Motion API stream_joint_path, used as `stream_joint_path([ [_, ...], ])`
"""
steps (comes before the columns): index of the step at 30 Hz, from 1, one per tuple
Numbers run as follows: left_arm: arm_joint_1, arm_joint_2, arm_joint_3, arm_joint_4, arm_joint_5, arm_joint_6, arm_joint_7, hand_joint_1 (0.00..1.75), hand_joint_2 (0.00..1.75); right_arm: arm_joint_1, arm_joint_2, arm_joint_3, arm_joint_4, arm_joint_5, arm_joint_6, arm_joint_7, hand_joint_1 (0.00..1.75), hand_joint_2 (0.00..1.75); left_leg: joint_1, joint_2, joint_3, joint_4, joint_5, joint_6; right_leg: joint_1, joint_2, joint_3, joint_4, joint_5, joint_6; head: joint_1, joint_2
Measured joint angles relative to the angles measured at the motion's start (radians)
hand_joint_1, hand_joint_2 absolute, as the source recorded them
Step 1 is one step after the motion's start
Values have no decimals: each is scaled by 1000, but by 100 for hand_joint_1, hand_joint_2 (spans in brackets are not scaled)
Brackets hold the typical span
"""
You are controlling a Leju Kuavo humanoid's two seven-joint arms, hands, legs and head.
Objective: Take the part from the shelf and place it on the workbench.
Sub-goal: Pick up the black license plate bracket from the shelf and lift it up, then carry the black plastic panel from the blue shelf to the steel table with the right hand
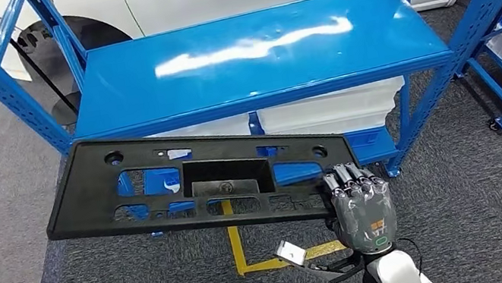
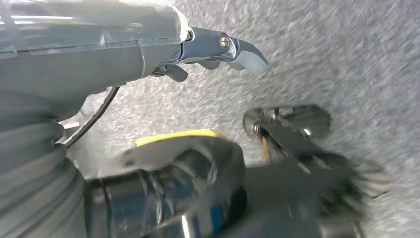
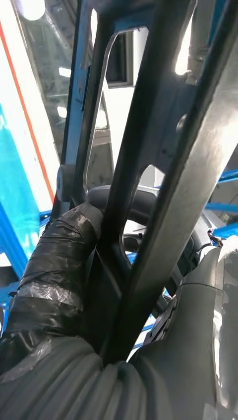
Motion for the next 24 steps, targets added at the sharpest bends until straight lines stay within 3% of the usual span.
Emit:
stream_joint_path([
  [1,2,1,1,0,2,0,-1,0,175,6,15,-13,-3,-30,0,-50,171,175,-3,0,26,-45,-13,4,-1,-1,-3,-2,11,5,0,0],
  [2,5,3,3,0,5,0,-5,0,175,13,31,-27,-4,-75,0,-111,171,175,-5,0,31,-67,-15,7,-1,-2,-4,-6,22,10,1,0],
  [4,11,4,8,1,9,-2,-14,0,175,30,60,-51,-1,-194,0,-226,171,175,-2,4,18,-76,5,20,-3,0,-11,-4,20,21,1,0],
  [6,17,6,12,1,11,-2,-20,0,175,45,75,-58,4,-289,0,-283,171,175,2,10,0,-83,29,33,-6,5,-31,52,-53,29,2,0],
  [8,21,7,15,1,11,0,-22,0,175,52,82,-61,10,-333,0,-295,171,175,2,16,-25,-81,48,38,-10,7,-60,167,-144,37,2,0],
  [9,22,8,17,1,11,0,-23,0,175,55,84,-62,12,-346,0,-296,171,175,1,20,-38,-78,57,37,-13,7,-69,224,-158,42,2,0],
  [11,23,8,20,1,11,1,-24,0,175,59,87,-65,16,-373,0,-297,171,175,1,34,-64,-69,70,33,-18,6,-54,265,-121,49,2,0],
  [12,24,8,21,1,11,1,-26,0,175,59,88,-65,17,-393,0,-296,171,175,2,42,-77,-61,75,30,-21,-1,-20,234,-94,52,2,0],
  [13,25,8,21,1,10,1,-28,0,175,59,88,-64,18,-415,0,-296,171,175,2,49,-88,-51,76,26,-23,-16,27,175,-84,53,2,0],
  [15,26,9,23,1,10,1,-31,0,175,56,87,-59,18,-464,2,-298,171,175,0,64,-106,-30,77,17,-17,-42,108,58,-100,45,1,0],
  [16,25,9,23,1,9,1,-33,0,175,55,87,-57,18,-492,6,-300,171,175,-1,72,-112,-23,78,11,-13,-46,125,24,-116,38,1,0],
  [18,23,9,25,1,9,1,-34,0,175,55,86,-53,19,-561,22,-313,171,175,-1,86,-119,-15,80,-2,-11,-31,125,4,-122,18,0,0],
  [19,22,9,26,1,9,0,-35,0,175,55,85,-51,20,-593,32,-321,171,175,1,81,-124,-8,74,-9,-12,-23,122,0,-119,10,1,0],
  [21,23,9,29,1,9,0,-36,0,175,53,85,-45,20,-654,56,-337,171,175,5,49,-148,51,27,-20,-13,-9,114,-4,-107,-5,0,0],
  [22,24,9,30,1,9,0,-37,0,175,52,85,-41,20,-684,71,-346,171,175,7,30,-170,108,-10,-23,-12,-2,109,-4,-102,-10,0,0],
  [24,25,9,34,1,9,0,-38,0,175,51,86,-32,20,-756,104,-367,171,175,8,15,-217,231,-69,-25,-8,14,98,-3,-94,-14,0,0],
])
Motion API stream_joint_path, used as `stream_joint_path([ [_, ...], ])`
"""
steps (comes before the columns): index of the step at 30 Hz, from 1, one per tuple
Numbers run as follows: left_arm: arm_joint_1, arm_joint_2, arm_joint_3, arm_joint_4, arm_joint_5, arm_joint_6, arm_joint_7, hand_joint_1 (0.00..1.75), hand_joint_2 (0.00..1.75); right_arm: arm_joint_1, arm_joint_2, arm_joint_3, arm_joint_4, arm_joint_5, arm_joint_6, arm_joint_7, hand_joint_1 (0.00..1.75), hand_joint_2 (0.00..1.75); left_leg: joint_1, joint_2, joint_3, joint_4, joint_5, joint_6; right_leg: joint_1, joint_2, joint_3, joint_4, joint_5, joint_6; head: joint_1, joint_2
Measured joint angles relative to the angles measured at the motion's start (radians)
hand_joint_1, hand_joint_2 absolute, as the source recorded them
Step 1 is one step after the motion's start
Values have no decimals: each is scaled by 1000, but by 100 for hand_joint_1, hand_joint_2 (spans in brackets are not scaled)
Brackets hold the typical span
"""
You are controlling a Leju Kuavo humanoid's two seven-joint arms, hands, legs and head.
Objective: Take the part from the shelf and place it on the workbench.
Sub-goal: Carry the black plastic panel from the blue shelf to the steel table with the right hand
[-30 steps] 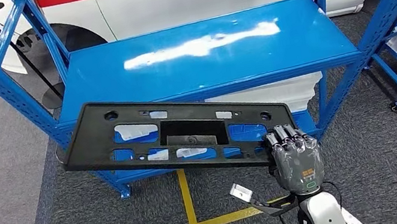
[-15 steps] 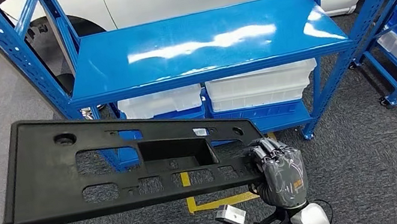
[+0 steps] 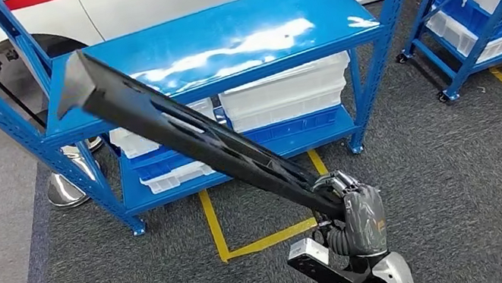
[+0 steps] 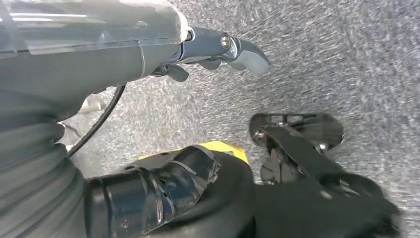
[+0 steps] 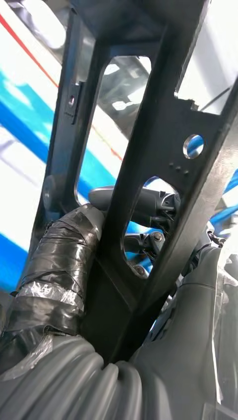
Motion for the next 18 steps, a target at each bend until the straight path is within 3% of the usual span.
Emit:
stream_joint_path([
  [1,0,0,2,0,0,0,0,0,175,0,0,3,0,-37,17,-11,171,175,0,-2,-9,30,-5,1,2,9,-5,1,4,0,0,0],
  [2,1,0,3,0,-1,-1,0,0,175,1,1,6,0,-71,33,-22,171,175,0,-3,0,23,10,3,3,19,-10,2,7,0,0,0],
  [3,1,1,4,0,-2,-1,-1,0,175,0,1,9,0,-101,48,-31,171,175,0,-8,27,-19,39,7,5,29,-13,3,10,1,0,0],
  [5,3,3,7,0,-6,-2,-2,0,175,-1,3,18,0,-150,73,-46,171,175,0,-42,104,-156,95,20,6,49,-17,4,16,6,0,0],
  [7,4,5,10,0,-8,-3,-4,0,175,-4,5,29,0,-180,88,-56,171,175,-1,-75,150,-242,112,27,4,67,-23,4,23,15,0,0],
  [8,3,6,11,0,-8,-3,-4,0,175,-5,6,33,0,-189,93,-59,171,175,-2,-77,156,-254,109,28,3,76,-26,4,28,21,0,0],
  [10,0,6,12,0,-9,-5,-5,0,175,-5,7,38,0,-206,99,-65,171,175,-1,-58,158,-269,114,33,3,85,-33,7,31,31,0,0],
  [12,1,6,12,0,-10,-6,-5,0,175,-7,7,41,-1,-228,108,-73,171,175,3,-35,160,-284,125,44,6,57,-55,50,0,39,2,0],
  [14,3,6,12,0,-11,-7,-6,0,175,-10,7,49,-1,-253,116,-80,171,175,2,-11,157,-287,129,52,4,20,-107,164,-66,47,4,0],
  [15,3,7,12,0,-12,-8,-6,0,175,-10,7,53,0,-263,118,-83,171,175,1,2,153,-285,129,53,0,13,-133,223,-91,51,4,0],
  [16,3,7,13,0,-12,-8,-6,0,175,-9,7,56,0,-271,120,-84,171,175,1,14,150,-282,129,53,-3,9,-149,261,-101,55,4,0],
  [17,3,7,13,0,-13,-9,-6,0,175,-9,7,58,0,-275,121,-85,171,175,1,25,148,-279,127,51,-6,5,-146,262,-92,58,4,0],
  [18,3,7,13,0,-14,-10,-6,0,175,-9,7,60,1,-277,121,-86,171,175,2,36,147,-275,125,49,-9,-2,-126,228,-67,61,4,0],
])
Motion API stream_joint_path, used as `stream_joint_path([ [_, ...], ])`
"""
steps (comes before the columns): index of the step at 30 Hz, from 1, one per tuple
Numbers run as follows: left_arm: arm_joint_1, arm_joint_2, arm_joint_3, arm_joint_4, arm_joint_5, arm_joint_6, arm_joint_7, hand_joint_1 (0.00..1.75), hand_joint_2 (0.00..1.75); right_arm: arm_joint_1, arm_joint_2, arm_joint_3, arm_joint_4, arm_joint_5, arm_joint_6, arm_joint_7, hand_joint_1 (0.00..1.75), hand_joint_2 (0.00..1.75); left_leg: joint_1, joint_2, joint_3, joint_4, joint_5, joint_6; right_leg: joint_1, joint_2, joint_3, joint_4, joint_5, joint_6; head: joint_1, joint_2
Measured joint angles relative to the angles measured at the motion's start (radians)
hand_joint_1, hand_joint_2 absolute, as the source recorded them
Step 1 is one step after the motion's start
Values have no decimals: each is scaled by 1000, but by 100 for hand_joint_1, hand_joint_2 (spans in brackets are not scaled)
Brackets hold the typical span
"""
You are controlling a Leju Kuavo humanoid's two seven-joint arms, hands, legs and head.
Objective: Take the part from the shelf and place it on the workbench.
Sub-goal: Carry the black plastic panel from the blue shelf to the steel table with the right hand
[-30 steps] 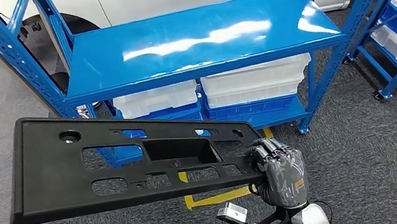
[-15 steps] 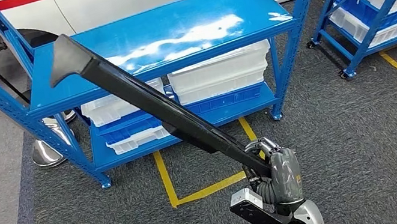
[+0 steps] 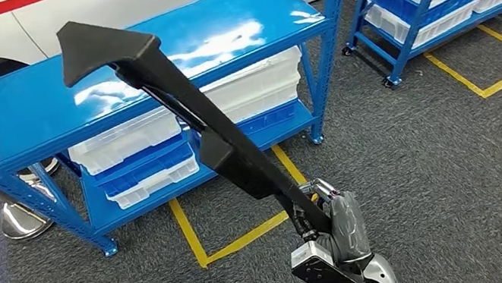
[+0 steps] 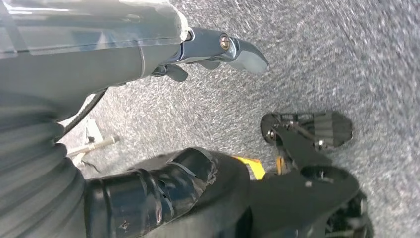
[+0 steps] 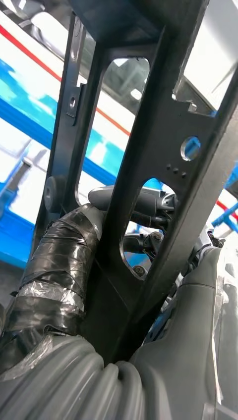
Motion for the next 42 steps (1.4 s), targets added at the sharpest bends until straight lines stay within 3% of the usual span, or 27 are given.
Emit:
stream_joint_path([
  [2,0,0,0,0,-3,-3,0,0,175,-2,0,6,0,7,-6,-6,171,175,0,19,-2,12,-9,-9,0,-39,68,-123,51,0,0,0],
  [3,0,0,0,0,-4,-4,0,0,175,-3,0,10,0,17,-13,-10,171,175,-2,28,-4,19,-14,-15,4,-59,91,-170,63,-6,0,0],
  [5,-1,1,0,0,-10,-4,1,0,175,-5,0,18,0,44,-33,-19,171,175,-7,46,-6,27,-20,-26,13,-76,102,-202,62,-22,-2,0],
  [7,-3,1,0,0,-14,-4,3,0,175,-5,0,24,0,64,-49,-24,171,175,-6,59,-4,30,-26,-36,13,-56,98,-206,67,-36,-3,0],
  [9,-4,0,0,0,-15,-4,3,0,175,-7,1,28,0,73,-57,-26,171,175,-1,26,-17,66,-57,-45,10,-35,96,-211,72,-48,-3,0],
  [11,-3,0,0,0,-16,-4,3,0,175,-9,3,36,0,80,-64,-27,171,175,2,-22,-67,177,-121,-51,10,-15,93,-213,77,-56,-4,0],
  [12,-3,0,0,0,-17,-4,3,0,175,-9,3,40,0,83,-67,-27,171,175,3,-32,-97,243,-149,-52,11,-4,92,-212,78,-59,-4,0],
  [13,-3,0,0,0,-18,-4,4,0,175,-9,3,43,0,87,-71,-27,171,175,3,-36,-120,292,-161,-52,13,9,91,-212,79,-60,-4,0],
  [14,-3,0,0,0,-20,-4,6,0,175,-9,3,46,0,89,-74,-27,171,175,3,-38,-127,306,-154,-50,14,22,90,-212,80,-61,-4,0],
  [15,-2,1,0,0,-22,-5,8,0,175,-9,4,48,1,92,-77,-27,171,175,3,-40,-117,282,-128,-47,15,35,91,-211,81,-61,-4,0],
  [16,-1,1,0,0,-24,-5,10,0,175,-9,4,50,1,94,-80,-27,171,175,3,-48,-91,224,-88,-43,15,49,92,-211,82,-61,-4,0],
  [18,0,1,0,0,-28,-4,13,0,175,-11,7,56,2,97,-84,-27,171,175,4,-91,-36,95,-33,-36,15,72,90,-209,85,-56,-3,0],
  [20,-4,1,-1,0,-30,-4,13,0,175,-14,10,63,2,99,-85,-27,171,175,3,-119,-14,39,-22,-32,12,89,82,-210,92,-44,-3,0],
  [22,-9,1,-2,0,-33,-4,14,0,175,-14,11,66,2,99,-87,-27,171,175,4,-104,-10,27,-16,-25,9,103,76,-213,99,-31,-3,0],
  [24,-10,1,-3,0,-34,-4,14,0,175,-15,11,67,2,99,-88,-27,171,175,7,-80,-7,13,-5,-10,13,78,63,-188,80,-22,-2,0],
  [27,-7,1,-3,0,-35,-3,15,0,175,-16,11,68,4,99,-90,-28,171,175,2,-41,-8,6,0,2,13,21,-7,-30,-9,-15,0,0],
  [29,-6,1,-3,0,-36,-2,15,0,175,-14,10,69,7,99,-92,-28,171,175,0,-15,-10,7,-1,2,8,10,-37,45,-31,-10,1,0],
  [30,-6,0,-3,0,-37,-2,15,0,175,-13,10,69,8,99,-93,-28,171,175,0,-3,-11,8,-2,2,6,5,-27,31,-15,-9,1,0],
  [31,-6,0,-3,0,-37,-2,16,0,175,-13,10,69,9,99,-95,-28,171,175,0,8,-10,10,-3,1,5,-3,3,-19,14,-9,1,0],
  [33,-7,0,-4,0,-38,-1,17,0,175,-14,10,70,9,99,-99,-28,171,175,-3,27,-10,16,-10,-7,11,-43,74,-152,59,-14,1,0],
  [35,-8,-1,-4,0,-40,-1,19,0,175,-15,10,72,8,99,-103,-29,171,175,-7,43,-11,22,-15,-18,20,-68,105,-217,68,-24,0,0],
  [37,-10,-1,-5,0,-44,-1,20,0,175,-13,10,74,8,99,-107,-29,171,175,-9,62,-9,22,-18,-27,22,-52,104,-221,69,-36,0,0],
  [39,-12,-1,-6,0,-47,0,21,0,175,-11,10,75,8,98,-112,-29,171,175,-4,42,-14,44,-40,-37,18,-32,106,-229,75,-49,0,0],
  [42,-12,-1,-8,1,-48,1,20,0,175,-11,11,79,7,98,-117,-30,171,175,3,-25,-78,199,-128,-49,14,-3,105,-233,82,-61,0,0],
])
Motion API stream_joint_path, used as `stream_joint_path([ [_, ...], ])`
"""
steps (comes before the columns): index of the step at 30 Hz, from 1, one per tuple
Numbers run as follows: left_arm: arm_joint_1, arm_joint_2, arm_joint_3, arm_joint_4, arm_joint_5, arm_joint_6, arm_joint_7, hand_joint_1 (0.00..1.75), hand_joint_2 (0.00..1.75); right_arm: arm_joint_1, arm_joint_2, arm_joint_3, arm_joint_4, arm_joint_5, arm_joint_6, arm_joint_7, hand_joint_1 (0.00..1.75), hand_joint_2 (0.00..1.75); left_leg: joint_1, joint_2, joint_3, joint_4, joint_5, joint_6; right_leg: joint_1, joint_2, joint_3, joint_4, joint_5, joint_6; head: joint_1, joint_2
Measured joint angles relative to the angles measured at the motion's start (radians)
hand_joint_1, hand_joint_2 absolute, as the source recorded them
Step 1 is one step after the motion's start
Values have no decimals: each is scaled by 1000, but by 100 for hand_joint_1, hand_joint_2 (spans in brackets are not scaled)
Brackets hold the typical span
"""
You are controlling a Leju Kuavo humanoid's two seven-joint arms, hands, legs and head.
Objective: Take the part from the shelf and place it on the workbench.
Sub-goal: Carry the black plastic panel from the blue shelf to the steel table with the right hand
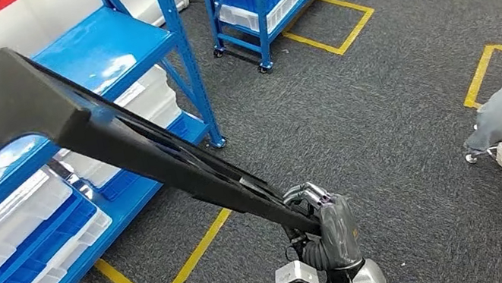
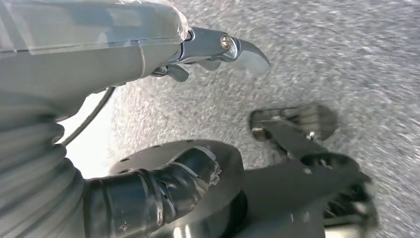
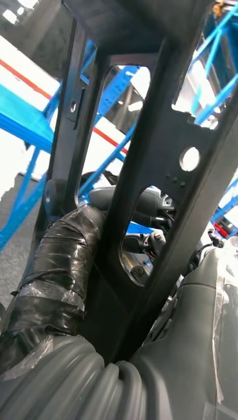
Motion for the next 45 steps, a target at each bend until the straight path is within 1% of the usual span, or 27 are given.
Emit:
stream_joint_path([
  [2,0,0,-1,0,-3,1,1,0,175,3,0,3,0,0,-1,-1,171,175,2,-11,-41,90,-24,-4,1,25,0,2,1,-2,0,0],
  [3,0,0,-3,0,-6,3,2,0,175,7,-1,4,-1,-2,-2,-2,171,175,2,-13,-40,88,-8,-4,1,39,0,3,1,-1,0,0],
  [4,2,0,-5,0,-11,6,4,0,175,13,-2,4,-4,-6,-4,-3,171,175,4,-18,-24,49,25,-3,0,53,0,6,1,-1,0,0],
  [6,5,-2,-12,1,-19,15,10,0,175,28,-6,4,-18,-19,-10,-10,171,175,9,-59,27,-76,90,0,0,77,-3,12,0,4,0,0],
  [8,5,-6,-17,2,-24,26,14,0,175,43,-12,4,-38,-32,-17,-17,171,175,12,-98,57,-151,109,4,-1,97,-14,17,3,15,0,0],
  [10,2,-10,-20,2,-29,36,18,0,175,58,-19,4,-58,-40,-21,-22,171,175,10,-93,60,-164,108,12,-3,118,-23,15,11,30,0,0],
  [11,0,-12,-22,2,-32,39,21,0,175,66,-24,4,-66,-42,-21,-25,171,175,11,-81,61,-168,112,19,-4,115,-25,16,11,36,0,0],
  [13,-2,-15,-25,3,-40,44,25,0,175,75,-31,4,-81,-44,-22,-28,171,175,12,-54,63,-181,121,35,-1,75,-43,51,-15,43,2,0],
  [15,-2,-16,-31,3,-49,46,29,0,175,79,-35,4,-90,-44,-24,-31,171,175,9,-27,63,-185,125,44,0,26,-90,157,-78,46,4,0],
  [16,-1,-16,-35,3,-52,48,32,0,175,81,-36,4,-93,-44,-25,-32,171,175,8,-12,62,-185,124,45,-2,18,-119,221,-106,49,4,0],
  [18,-3,-16,-42,3,-59,53,36,0,175,89,-39,4,-97,-43,-28,-32,171,175,7,14,62,-184,123,46,-7,13,-141,280,-117,53,4,0],
  [20,-7,-17,-48,3,-64,59,40,0,175,94,-42,4,-100,-41,-32,-32,171,175,6,35,63,-182,120,44,-9,-1,-94,199,-66,54,4,0],
  [22,-10,-17,-53,3,-68,64,43,0,175,93,-43,4,-106,-39,-36,-32,171,175,3,52,64,-176,114,35,-4,-46,-25,70,-23,49,4,0],
  [24,-13,-18,-59,3,-72,68,45,0,175,93,-44,4,-112,-36,-37,-32,171,175,-3,68,65,-172,108,24,4,-70,1,14,-16,42,4,0],
  [26,-17,-19,-64,3,-74,72,47,0,175,94,-45,4,-115,-33,-38,-32,171,175,-5,84,69,-172,104,14,5,-51,-1,9,-14,32,3,0],
  [28,-21,-19,-68,3,-77,77,49,0,175,95,-45,4,-116,-31,-39,-32,171,175,0,56,61,-144,78,4,1,-31,1,3,-9,20,4,0],
  [30,-25,-19,-70,3,-80,81,50,0,175,93,-44,5,-118,-30,-39,-32,171,175,5,8,18,-41,17,-3,-2,-12,1,0,-5,11,3,0],
  [31,-27,-19,-70,3,-81,82,50,0,175,93,-44,5,-118,-30,-39,-32,171,175,6,-3,-12,27,-14,-5,-2,-1,1,0,-4,9,3,0],
  [32,-29,-19,-70,3,-82,82,51,0,175,94,-44,5,-118,-30,-39,-32,171,175,6,-8,-36,82,-31,-6,-2,10,1,1,-4,8,3,0],
  [33,-32,-19,-71,3,-83,82,52,0,175,94,-44,5,-118,-30,-39,-32,171,175,6,-10,-47,105,-27,-6,-1,23,1,2,-4,8,3,0],
  [34,-33,-19,-71,3,-84,82,54,0,175,94,-44,6,-118,-30,-39,-32,171,175,6,-12,-41,92,-5,-5,-1,37,2,3,-4,8,3,0],
  [35,-32,-18,-71,3,-85,82,56,0,175,94,-44,6,-118,-30,-39,-32,171,175,7,-19,-19,42,32,-3,-2,51,3,5,-4,9,3,0],
  [37,-25,-16,-72,3,-87,82,59,0,175,94,-44,6,-119,-29,-40,-32,171,175,10,-59,33,-84,94,2,-3,78,1,11,-5,13,3,0],
  [39,-20,-16,-72,3,-88,82,60,0,175,93,-44,7,-119,-29,-40,-32,171,175,10,-91,58,-150,106,8,-4,97,-9,16,-2,23,3,0],
  [41,-22,-16,-74,3,-90,81,62,0,175,95,-44,7,-119,-28,-42,-32,171,175,9,-83,61,-161,104,17,-6,114,-18,13,7,38,4,0],
  [43,-24,-16,-76,3,-90,81,63,0,175,97,-45,7,-120,-27,-43,-32,171,175,12,-63,63,-172,113,30,-5,96,-28,26,-3,47,5,0],
  [45,-22,-17,-77,3,-91,81,64,0,175,96,-45,7,-121,-27,-44,-32,171,175,12,-37,64,-180,119,40,-3,48,-63,108,-55,52,8,0],
])
